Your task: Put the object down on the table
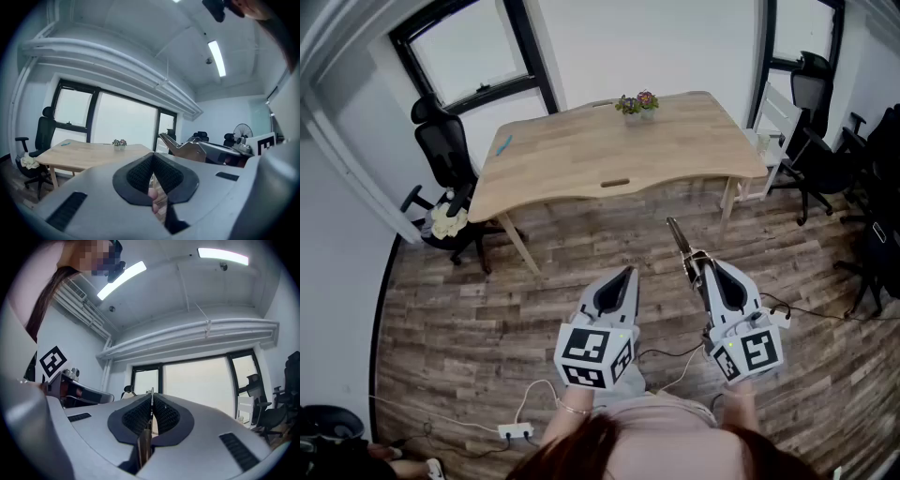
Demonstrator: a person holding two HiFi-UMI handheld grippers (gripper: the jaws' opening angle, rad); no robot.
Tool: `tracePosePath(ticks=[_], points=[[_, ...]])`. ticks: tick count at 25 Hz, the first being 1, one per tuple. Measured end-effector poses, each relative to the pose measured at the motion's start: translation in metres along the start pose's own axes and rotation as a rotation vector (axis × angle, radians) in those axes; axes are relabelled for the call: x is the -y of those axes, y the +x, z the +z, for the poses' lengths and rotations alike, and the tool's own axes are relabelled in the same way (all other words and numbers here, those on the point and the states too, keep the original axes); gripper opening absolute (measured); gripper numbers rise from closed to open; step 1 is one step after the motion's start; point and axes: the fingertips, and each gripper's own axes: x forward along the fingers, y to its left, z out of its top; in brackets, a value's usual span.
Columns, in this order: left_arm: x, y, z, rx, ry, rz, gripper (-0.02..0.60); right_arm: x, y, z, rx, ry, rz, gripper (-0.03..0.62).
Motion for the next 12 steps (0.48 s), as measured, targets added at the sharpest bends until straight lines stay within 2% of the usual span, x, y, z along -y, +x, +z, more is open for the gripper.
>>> tracePosePath(ticks=[6,12], points=[[-0.011,0.005,0.0,0.002,0.001,0.004,0.002,0.0,0.012,-0.003,0.009,-0.001,0.004,0.005],[-0.03,0.014,0.003,0.002,-0.004,0.015,0.002,0.007,0.034,-0.009,0.028,0.046,0.014,0.005]])
